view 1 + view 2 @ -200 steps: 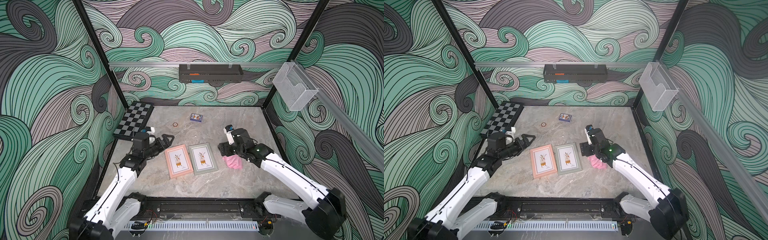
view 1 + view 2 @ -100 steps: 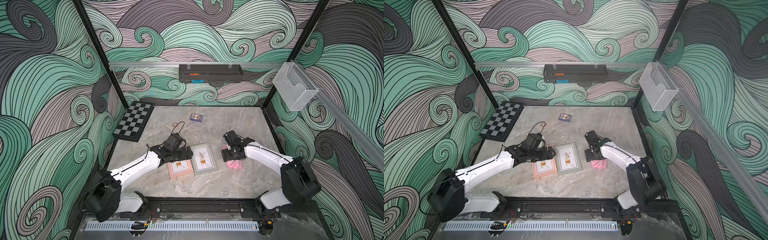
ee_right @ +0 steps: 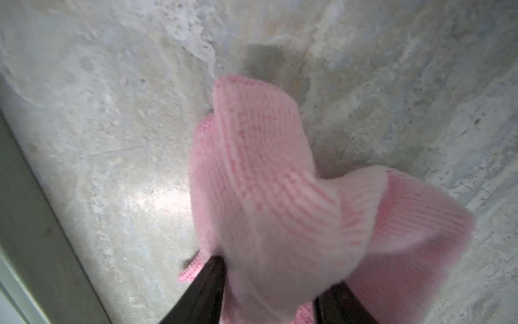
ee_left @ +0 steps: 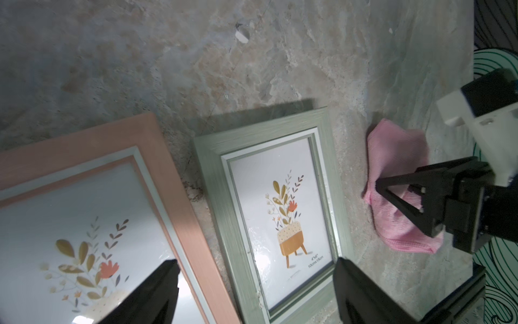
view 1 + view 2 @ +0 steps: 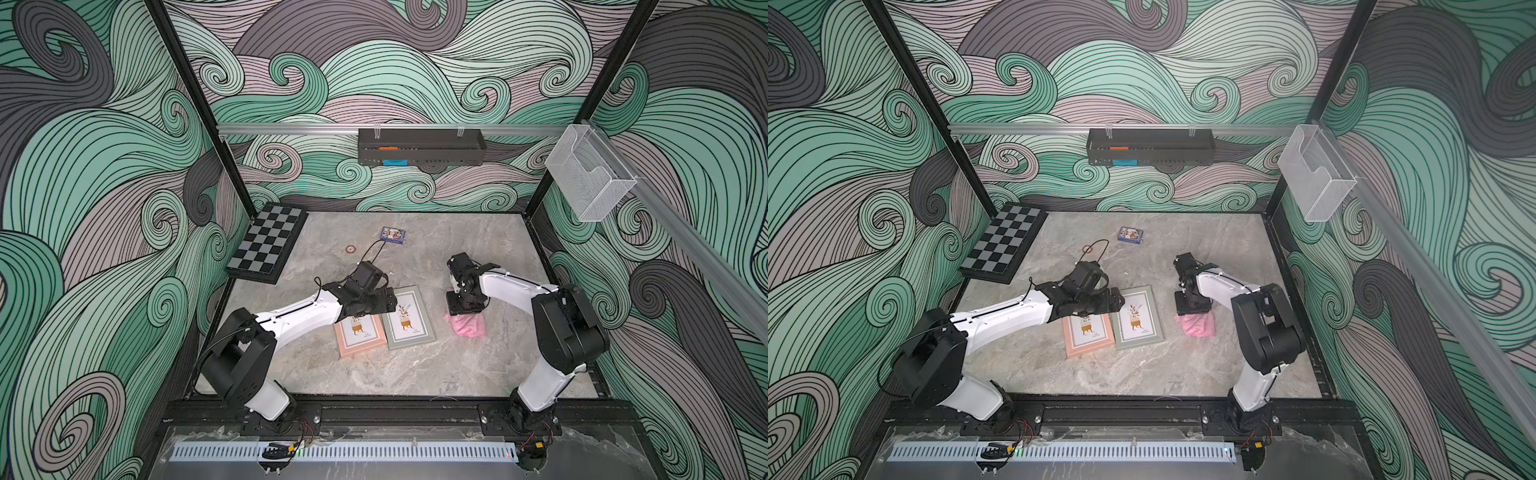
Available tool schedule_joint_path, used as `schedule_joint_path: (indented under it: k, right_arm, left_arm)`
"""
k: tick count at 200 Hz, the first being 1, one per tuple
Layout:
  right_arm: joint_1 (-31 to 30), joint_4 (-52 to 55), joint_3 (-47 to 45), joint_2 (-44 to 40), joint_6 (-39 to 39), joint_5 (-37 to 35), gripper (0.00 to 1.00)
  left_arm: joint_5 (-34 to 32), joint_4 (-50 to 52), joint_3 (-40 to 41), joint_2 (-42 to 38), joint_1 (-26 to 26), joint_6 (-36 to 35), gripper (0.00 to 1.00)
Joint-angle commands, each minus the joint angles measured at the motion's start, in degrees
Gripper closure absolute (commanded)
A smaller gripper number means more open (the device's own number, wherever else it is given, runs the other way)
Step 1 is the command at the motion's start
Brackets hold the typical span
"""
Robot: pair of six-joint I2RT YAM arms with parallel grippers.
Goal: Wipe the picture frame with a cloth
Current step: Pick up the cleaning item at the center of the board.
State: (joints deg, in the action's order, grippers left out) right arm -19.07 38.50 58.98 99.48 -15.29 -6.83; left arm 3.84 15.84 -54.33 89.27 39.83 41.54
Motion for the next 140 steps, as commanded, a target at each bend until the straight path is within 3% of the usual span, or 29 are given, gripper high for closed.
schedule_joint_path:
  k: [1, 32, 78, 140]
  right_arm:
    - [2.2, 1.8, -0.1, 1.7, 0.8, 3.0, 0.60]
    - [4.4, 1.8, 0.5, 3.8, 1.9, 5.6, 1.00]
    - [5.3, 1.6, 0.0, -2.4, 1.6, 4.5, 1.00]
    - [5.1, 1.2, -0.2, -13.9, 1.0, 7.3, 1.00]
  left_arm:
    - [-0.7, -1.5, -3.6, 2.5, 0.7, -0.6, 0.11]
    - [-1.6, -1.5, -6.8, 6.6, 1.7, -1.3, 0.10]
    - [-3.0, 0.1, -9.9, 12.3, 2.4, -1.1, 0.11]
    - [-7.2, 0.2, -7.1, 13.0, 4.6, 2.1, 0.13]
